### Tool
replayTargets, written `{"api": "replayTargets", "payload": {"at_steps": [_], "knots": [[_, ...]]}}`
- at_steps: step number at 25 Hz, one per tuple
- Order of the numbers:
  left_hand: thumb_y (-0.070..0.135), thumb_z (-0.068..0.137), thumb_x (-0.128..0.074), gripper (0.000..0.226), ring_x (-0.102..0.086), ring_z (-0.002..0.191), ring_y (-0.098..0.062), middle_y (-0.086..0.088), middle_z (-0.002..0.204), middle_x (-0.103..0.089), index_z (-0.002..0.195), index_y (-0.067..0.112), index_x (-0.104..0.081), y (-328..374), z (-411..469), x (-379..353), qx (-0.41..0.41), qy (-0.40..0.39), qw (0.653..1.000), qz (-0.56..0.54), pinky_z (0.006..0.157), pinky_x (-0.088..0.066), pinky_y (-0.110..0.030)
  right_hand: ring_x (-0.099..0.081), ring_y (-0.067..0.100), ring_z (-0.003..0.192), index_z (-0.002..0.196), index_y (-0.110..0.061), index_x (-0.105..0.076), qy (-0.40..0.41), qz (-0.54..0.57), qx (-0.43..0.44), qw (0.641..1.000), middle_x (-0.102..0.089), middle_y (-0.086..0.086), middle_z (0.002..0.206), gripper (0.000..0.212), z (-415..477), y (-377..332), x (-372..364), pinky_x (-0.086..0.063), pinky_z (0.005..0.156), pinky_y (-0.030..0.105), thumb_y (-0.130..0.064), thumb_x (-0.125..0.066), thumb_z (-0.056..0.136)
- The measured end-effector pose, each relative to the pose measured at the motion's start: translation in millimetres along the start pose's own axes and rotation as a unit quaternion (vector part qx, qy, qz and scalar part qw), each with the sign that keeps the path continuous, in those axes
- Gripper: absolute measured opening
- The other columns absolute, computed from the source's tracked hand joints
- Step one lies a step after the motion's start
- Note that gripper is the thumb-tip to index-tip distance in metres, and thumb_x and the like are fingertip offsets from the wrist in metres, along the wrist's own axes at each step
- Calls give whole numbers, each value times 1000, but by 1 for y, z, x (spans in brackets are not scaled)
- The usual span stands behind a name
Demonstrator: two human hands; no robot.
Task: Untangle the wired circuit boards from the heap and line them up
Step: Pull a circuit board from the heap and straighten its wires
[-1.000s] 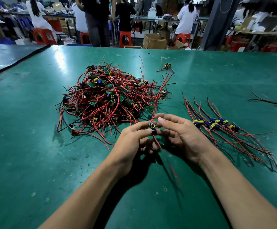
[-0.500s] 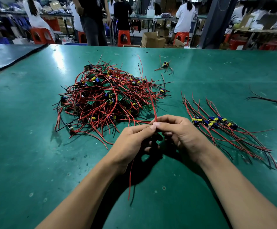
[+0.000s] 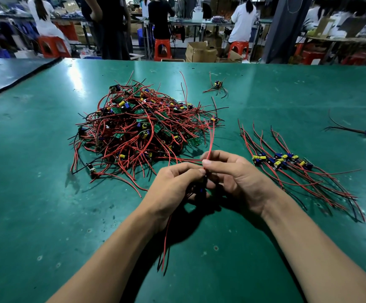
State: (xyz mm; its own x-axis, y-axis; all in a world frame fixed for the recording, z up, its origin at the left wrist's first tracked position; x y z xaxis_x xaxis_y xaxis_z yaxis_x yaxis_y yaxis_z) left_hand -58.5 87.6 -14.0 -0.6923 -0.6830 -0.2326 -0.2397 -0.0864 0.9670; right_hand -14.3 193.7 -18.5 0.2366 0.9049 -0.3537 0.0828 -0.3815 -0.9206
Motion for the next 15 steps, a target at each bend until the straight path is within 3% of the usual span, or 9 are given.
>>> {"api": "replayTargets", "payload": {"at_steps": [4, 7, 9, 12, 15], "knots": [[3, 93, -55, 30, -63, 53, -19, -17, 72, -71, 73, 11, -76, -1, -1, 1, 11, 2, 1000, -5, 47, -48, -20, -61, 20, 70, 99, -16, -78, -26, -49, 18, 998, -70, 10, 89, 22, 1, 0, 0, -52, 66, 31, -20, -79, 77], [5, 93, -56, 20, -63, 54, -20, -18, 71, -70, 81, 5, -72, -1, 1, 3, 21, 16, 1000, -9, 48, -50, -21, -44, 22, 66, 89, -18, -78, 53, -81, 54, 994, -62, 7, 74, 21, 3, -4, 13, -34, 60, 29, -25, -86, 70], [6, 92, -56, 19, -62, 55, -20, -17, 71, -70, 81, 4, -71, -1, 2, 2, 24, 13, 1000, 0, 50, -50, -20, -36, 13, 51, 85, -20, -78, 109, -89, 82, 987, -49, 2, 59, 21, 3, -9, 23, -26, 49, 21, -30, -85, 68], [8, 92, -57, 23, -62, 54, -20, -18, 72, -71, 75, 8, -73, -1, 0, -1, 28, 5, 1000, 12, 49, -49, -19, -32, 8, 38, 79, -22, -77, 182, -119, 124, 968, -45, -2, 48, 19, 1, -18, 36, -24, 40, 15, -36, -84, 68], [10, 92, -58, 26, -63, 62, -20, -19, 74, -72, 72, 12, -75, 0, -1, -3, 28, -3, 999, 33, 49, -47, -18, -37, 3, 41, 71, -26, -76, 235, -161, 184, 941, -50, -11, 48, 12, 0, -27, 45, -29, 43, 15, -32, -82, 78]]}}
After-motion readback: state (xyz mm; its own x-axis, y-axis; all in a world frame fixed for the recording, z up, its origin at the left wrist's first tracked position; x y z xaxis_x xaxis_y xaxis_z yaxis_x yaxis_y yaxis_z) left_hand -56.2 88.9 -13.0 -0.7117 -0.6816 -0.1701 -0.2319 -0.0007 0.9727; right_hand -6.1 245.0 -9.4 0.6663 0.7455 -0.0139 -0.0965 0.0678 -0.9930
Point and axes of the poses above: each hand's wrist, its own z-axis towards the middle knuckle, its own x-axis out of the back of the hand, y = z × x, the point moved 8 cm from there along z, towards the middle knuckle
